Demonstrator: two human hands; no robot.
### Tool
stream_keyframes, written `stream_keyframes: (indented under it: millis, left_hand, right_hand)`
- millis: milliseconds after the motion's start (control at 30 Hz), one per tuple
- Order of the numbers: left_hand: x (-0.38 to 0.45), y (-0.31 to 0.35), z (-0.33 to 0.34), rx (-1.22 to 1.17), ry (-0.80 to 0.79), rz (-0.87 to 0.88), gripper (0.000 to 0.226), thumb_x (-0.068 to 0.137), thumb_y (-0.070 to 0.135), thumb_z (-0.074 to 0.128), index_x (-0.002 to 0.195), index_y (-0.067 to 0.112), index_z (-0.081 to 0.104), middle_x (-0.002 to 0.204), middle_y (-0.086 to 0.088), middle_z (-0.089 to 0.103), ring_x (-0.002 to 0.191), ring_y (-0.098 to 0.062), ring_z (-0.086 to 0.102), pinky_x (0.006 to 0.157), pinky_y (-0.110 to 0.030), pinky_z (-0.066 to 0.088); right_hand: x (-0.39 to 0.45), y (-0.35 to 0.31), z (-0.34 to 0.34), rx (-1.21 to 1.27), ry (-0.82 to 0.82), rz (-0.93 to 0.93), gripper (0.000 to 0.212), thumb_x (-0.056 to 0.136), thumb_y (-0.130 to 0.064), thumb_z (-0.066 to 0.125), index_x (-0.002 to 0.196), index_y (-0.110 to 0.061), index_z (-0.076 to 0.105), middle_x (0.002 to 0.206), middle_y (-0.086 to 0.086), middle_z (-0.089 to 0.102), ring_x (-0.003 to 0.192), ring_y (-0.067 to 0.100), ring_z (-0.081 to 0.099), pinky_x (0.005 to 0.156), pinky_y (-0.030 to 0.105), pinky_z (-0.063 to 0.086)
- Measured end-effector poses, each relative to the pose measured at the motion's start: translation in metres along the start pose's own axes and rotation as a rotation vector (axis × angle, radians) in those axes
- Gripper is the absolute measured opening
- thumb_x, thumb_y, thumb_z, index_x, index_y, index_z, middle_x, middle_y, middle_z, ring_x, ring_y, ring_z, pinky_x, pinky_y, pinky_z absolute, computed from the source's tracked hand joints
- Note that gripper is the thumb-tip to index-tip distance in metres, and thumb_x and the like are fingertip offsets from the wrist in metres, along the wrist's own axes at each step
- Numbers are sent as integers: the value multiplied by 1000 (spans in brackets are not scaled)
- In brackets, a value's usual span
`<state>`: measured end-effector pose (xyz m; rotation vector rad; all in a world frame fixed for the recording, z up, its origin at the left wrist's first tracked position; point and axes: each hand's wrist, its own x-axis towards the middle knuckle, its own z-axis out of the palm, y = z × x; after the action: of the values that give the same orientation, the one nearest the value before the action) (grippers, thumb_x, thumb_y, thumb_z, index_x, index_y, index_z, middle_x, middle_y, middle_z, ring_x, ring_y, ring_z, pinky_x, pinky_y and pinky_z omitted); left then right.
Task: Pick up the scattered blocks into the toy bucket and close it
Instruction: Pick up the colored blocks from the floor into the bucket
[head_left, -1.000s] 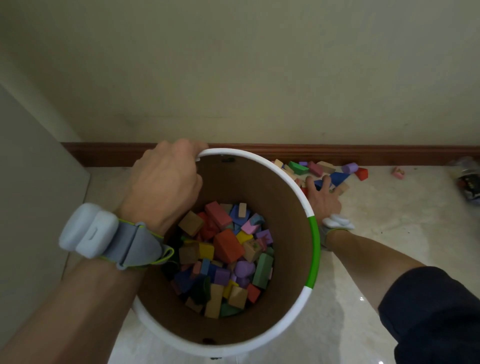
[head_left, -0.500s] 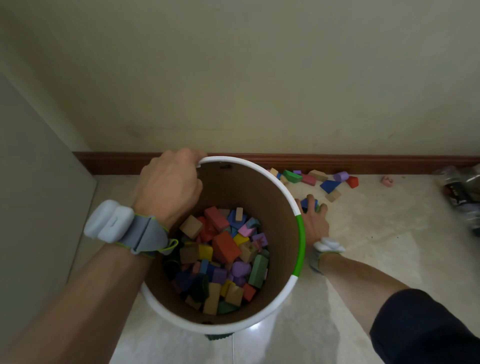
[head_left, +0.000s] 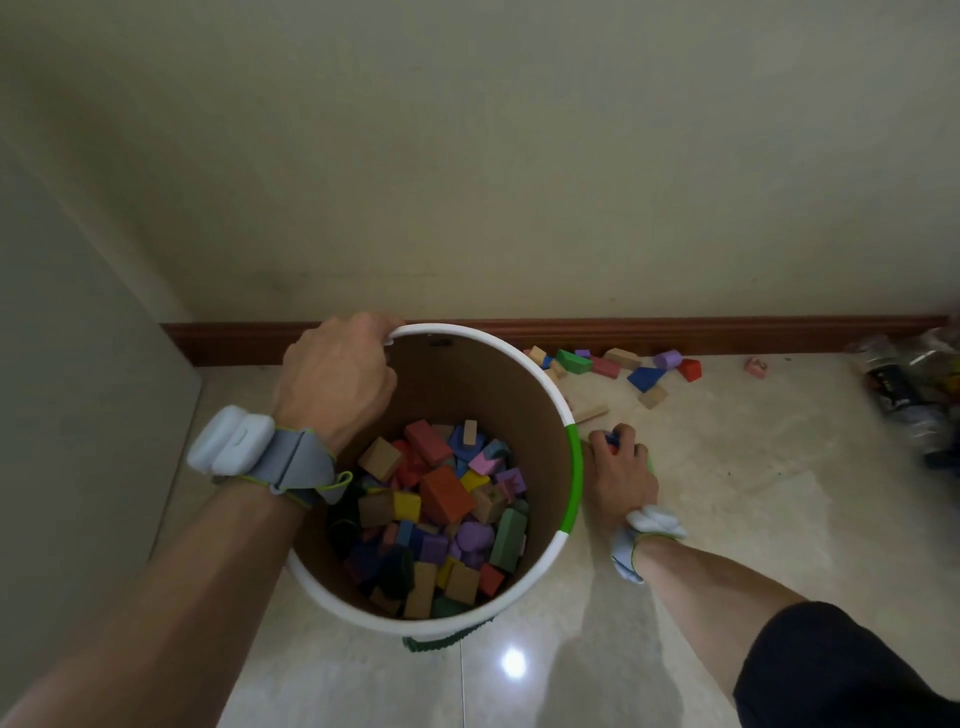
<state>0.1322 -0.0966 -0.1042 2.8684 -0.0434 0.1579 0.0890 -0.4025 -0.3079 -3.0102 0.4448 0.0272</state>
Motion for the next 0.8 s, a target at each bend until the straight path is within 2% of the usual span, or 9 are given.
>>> stream_keyframes:
  millis: [167,300,433,567,667,800]
  left_hand:
    - [-3,-4,-1,10,-22,-17,49,78,20,54,125,34,55,110,-16,63,98,-43,56,79,-43,45]
    - [-9,-4,-6,5,-18,-35,47,79,20,55,125,31,55,111,-18,62,98,-44,56,79,-43,45]
    - [-16,-5,-8,-13,-6,-59,45,81,19,56,125,27,56,109,-22,61,96,-46,56,79,-43,45]
    - [-26,-6,-13,-17,-12,-75,45,82,18,55,126,28,56,110,-21,61,96,-45,56,78,-43,45]
    - [-31,-5,-15,-26,-18,-79,46,83,19,55,127,29,55,111,-19,61,96,-44,56,78,-42,45]
    - [-37,-5,-18,-39,-24,-106,47,84,19,53,130,29,53,115,-19,60,100,-44,55,81,-42,45]
  right_hand:
    - [3,4,-8,175,-9,17,11,97,-23,53,103,-13,54,120,12,42,89,35,51,62,35,37]
    - [9,9,-18,283,-65,61,17,96,-21,54,110,-12,57,117,13,42,79,35,53,66,36,44]
    - [8,17,-20,311,-101,104,17,95,-22,55,110,-14,57,109,10,40,67,31,47,65,32,38]
    - [0,24,-23,260,-119,95,12,97,-26,52,104,-16,55,105,9,40,60,27,44,61,32,38]
    - [-10,27,-20,200,-145,51,12,98,-24,52,104,-14,54,102,6,36,58,28,45,59,31,38]
    - [-14,23,-30,309,-107,130,12,95,-22,56,104,-16,59,105,11,44,67,32,52,65,32,41]
